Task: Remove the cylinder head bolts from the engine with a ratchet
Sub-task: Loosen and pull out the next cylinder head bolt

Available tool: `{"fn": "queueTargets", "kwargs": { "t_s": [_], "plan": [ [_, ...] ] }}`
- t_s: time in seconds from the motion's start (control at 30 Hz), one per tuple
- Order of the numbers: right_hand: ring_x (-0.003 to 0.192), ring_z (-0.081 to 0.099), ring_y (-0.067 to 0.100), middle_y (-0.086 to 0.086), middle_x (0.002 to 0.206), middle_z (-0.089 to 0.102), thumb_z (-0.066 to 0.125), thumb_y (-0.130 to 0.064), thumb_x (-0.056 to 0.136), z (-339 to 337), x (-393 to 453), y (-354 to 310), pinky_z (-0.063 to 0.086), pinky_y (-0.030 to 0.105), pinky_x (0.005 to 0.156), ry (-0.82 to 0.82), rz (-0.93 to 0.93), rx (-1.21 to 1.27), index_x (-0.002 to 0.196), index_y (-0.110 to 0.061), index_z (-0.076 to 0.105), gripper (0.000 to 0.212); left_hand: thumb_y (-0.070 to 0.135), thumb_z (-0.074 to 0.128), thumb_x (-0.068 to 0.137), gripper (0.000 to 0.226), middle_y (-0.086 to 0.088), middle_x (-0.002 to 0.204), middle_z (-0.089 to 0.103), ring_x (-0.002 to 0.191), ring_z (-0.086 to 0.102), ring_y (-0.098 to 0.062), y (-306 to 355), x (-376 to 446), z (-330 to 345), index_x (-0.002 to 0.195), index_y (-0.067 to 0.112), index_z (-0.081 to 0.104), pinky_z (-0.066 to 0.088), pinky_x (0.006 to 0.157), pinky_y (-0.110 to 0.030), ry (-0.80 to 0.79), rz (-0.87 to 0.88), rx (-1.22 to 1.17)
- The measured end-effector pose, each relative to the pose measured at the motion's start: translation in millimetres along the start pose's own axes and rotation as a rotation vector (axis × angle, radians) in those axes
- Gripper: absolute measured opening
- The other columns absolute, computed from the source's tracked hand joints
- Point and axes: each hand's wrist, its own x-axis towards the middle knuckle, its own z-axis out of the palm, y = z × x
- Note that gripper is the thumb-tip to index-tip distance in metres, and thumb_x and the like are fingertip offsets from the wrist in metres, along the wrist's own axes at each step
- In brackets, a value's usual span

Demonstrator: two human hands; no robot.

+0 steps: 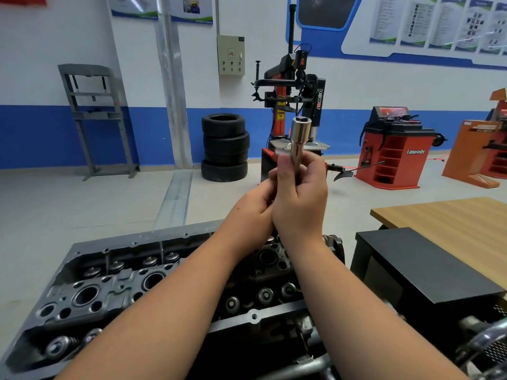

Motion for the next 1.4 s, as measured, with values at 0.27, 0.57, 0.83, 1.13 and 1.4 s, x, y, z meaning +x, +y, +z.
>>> {"fn": "queueTargets", "kwargs": {
  "t_s": [0.27,0.57,0.83,1.13,1.4],
  "plan": [
    [0.089,0.061,0.013,0.002,0.093,0.062,0.059,-0.026,0.101,-8,-7,6,0.052,0.039,0.081,0.025,-0.058,-0.092,0.102,-0.023,0.063,0.005,0.018,0.059,0.105,0.014,0.008,0.098,0.075,0.08,0.067,-0.001,-6,1,3,0.116,0.023,0.066,0.053,0.067,-0.019,0.003,-0.036,-0.1],
    [0.092,0.07,0.011,-0.006,0.092,0.072,0.049,-0.038,0.102,-10,-10,11,0.055,0.031,0.084,-0.037,0.021,0.015,0.124,-0.022,0.055,0.028,0.032,0.052,0.109,0.023,-0.001,0.11,0.076,0.103,0.071,-0.019,-3,-2,3,0.126,0.024,0.066,0.057,0.094,-0.045,-0.054,-0.108,-0.185],
    [0.09,0.068,0.013,0.002,0.097,0.069,0.064,-0.035,0.096,-13,-10,11,0.054,0.029,0.08,-0.021,0.02,-0.054,0.099,-0.026,0.065,0.01,0.028,0.065,0.101,0.011,-0.013,0.102,0.074,0.077,0.064,-0.018,-8,3,3,0.108,0.02,0.064,0.055,0.067,-0.035,0.013,-0.109,-0.162],
    [0.088,0.068,0.014,0.002,0.091,0.068,0.056,-0.039,0.097,-13,-11,8,0.053,0.025,0.078,-0.016,0.059,0.053,0.108,-0.025,0.058,0.017,0.041,0.057,0.105,0.032,0.005,0.112,0.076,0.108,0.072,-0.016,-8,2,1,0.128,0.022,0.065,0.058,0.098,-0.047,-0.038,-0.149,-0.226],
    [0.087,0.065,0.017,0.008,0.093,0.064,0.069,-0.037,0.092,-15,-9,12,0.053,0.029,0.077,0.021,0.007,-0.089,0.088,-0.028,0.056,0.016,0.032,0.058,0.106,0.018,0.003,0.097,0.077,0.081,0.07,-0.008,-6,5,5,0.119,0.026,0.069,0.056,0.068,-0.022,-0.03,-0.113,-0.186]
  ]
}}
